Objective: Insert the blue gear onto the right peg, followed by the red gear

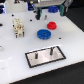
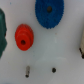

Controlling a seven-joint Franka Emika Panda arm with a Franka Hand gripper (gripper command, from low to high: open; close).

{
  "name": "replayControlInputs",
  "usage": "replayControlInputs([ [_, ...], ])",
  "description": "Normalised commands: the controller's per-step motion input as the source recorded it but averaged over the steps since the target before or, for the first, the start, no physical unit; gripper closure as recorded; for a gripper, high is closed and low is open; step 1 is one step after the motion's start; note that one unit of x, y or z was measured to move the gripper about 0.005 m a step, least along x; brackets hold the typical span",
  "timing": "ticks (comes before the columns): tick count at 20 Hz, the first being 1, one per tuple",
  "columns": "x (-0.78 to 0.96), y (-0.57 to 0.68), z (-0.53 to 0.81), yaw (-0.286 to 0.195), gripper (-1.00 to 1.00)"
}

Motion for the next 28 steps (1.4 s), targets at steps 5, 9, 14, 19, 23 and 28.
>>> replayControlInputs([
  [5,-0.19,0.04,-0.52,0.000,-1.00],
  [9,-0.22,0.03,-0.53,0.000,-1.00],
  [14,-0.17,-0.01,-0.48,0.000,-1.00],
  [19,-0.16,-0.01,-0.39,0.000,-1.00],
  [23,-0.26,-0.02,-0.20,0.000,-1.00],
  [28,-0.17,0.02,0.00,0.000,-1.00],
])
